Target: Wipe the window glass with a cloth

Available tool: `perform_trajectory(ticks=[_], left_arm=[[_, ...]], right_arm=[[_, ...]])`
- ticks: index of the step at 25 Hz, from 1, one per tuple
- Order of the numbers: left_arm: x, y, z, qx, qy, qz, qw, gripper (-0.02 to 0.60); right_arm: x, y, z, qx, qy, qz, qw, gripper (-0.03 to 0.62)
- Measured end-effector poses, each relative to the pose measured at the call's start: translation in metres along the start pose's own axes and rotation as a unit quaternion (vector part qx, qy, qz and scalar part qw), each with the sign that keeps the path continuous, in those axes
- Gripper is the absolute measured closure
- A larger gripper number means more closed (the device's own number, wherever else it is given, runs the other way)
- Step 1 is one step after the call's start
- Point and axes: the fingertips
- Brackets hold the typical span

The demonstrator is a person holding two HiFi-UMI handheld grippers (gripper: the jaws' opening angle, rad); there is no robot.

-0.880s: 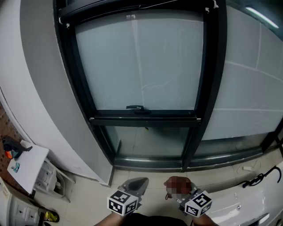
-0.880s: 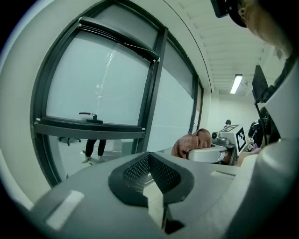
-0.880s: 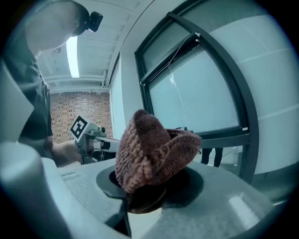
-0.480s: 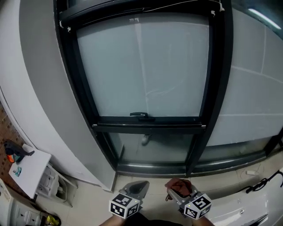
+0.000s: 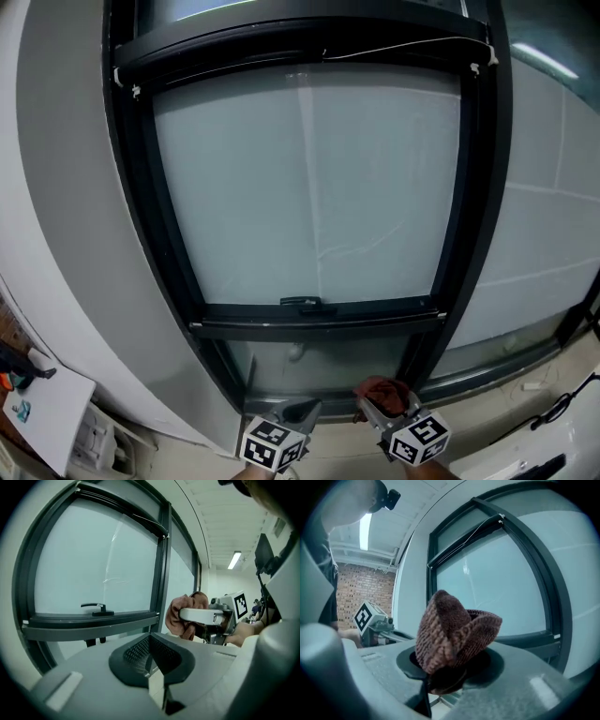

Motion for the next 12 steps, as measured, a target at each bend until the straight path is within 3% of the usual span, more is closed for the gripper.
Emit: perform_trajectory(ticks=[5, 12], left_arm=[[0.039, -0.058, 0.018, -0.039, 0.009, 0.023, 0.9989, 0.565], [0.069, -0.123, 0.043, -0.08, 0.016, 0.039, 0.9959, 0.565]], right_arm=[[0.05, 0.006, 0.087, -0.016, 0.04, -0.038, 0.998, 0.454], [0.067, 0.024, 0.17, -0.081, 0.06, -0.055, 0.993, 0.455]])
Point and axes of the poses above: the fingertips, and each gripper's own axes: z forward along the fingers, y to its right, x out of its top, and after that the axes turned 6 degrees about y, right-handed
